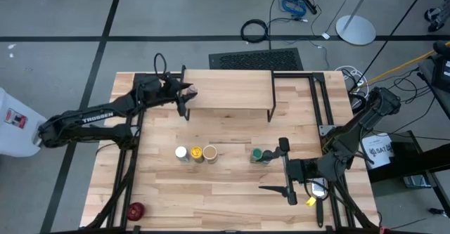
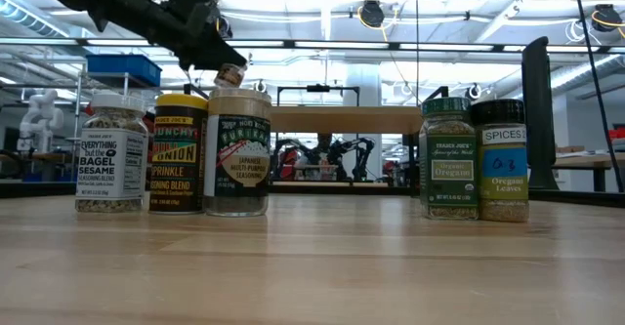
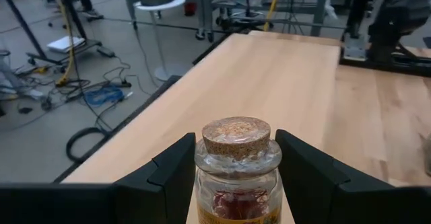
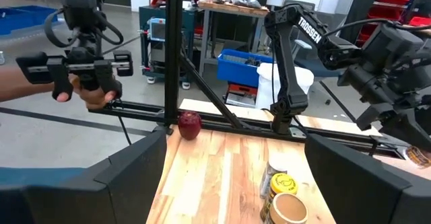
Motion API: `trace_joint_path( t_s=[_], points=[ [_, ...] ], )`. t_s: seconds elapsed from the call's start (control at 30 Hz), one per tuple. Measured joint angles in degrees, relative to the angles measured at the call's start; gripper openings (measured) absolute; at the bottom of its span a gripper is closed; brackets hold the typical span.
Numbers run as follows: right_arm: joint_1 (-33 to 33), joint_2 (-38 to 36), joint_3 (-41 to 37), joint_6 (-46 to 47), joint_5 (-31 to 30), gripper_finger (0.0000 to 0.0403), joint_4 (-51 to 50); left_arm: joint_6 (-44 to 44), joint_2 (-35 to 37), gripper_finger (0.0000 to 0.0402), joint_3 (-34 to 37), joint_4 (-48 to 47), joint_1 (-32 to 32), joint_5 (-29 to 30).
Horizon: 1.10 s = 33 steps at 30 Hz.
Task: Shelf spices
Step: Put the transparent seasoning bottle on the shelf
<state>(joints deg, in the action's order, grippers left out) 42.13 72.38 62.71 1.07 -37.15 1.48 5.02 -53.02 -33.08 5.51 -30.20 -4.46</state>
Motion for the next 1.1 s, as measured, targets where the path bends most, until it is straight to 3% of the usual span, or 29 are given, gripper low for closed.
trace_joint_path(
  t_s=[0.53,1.1],
  points=[
    [0.0,0.0,0.0,0.0,1.5,0.0341,-0.1,0.3,-5.6,0.0191,0.0,0.2,-2.9,-0.3],
    [0.0,0.0,0.0,0.0,1.5,0.0341,-0.1,0.3,-5.9,0.0191,0.0,0.4,-2.9,-3.2]
  ],
)
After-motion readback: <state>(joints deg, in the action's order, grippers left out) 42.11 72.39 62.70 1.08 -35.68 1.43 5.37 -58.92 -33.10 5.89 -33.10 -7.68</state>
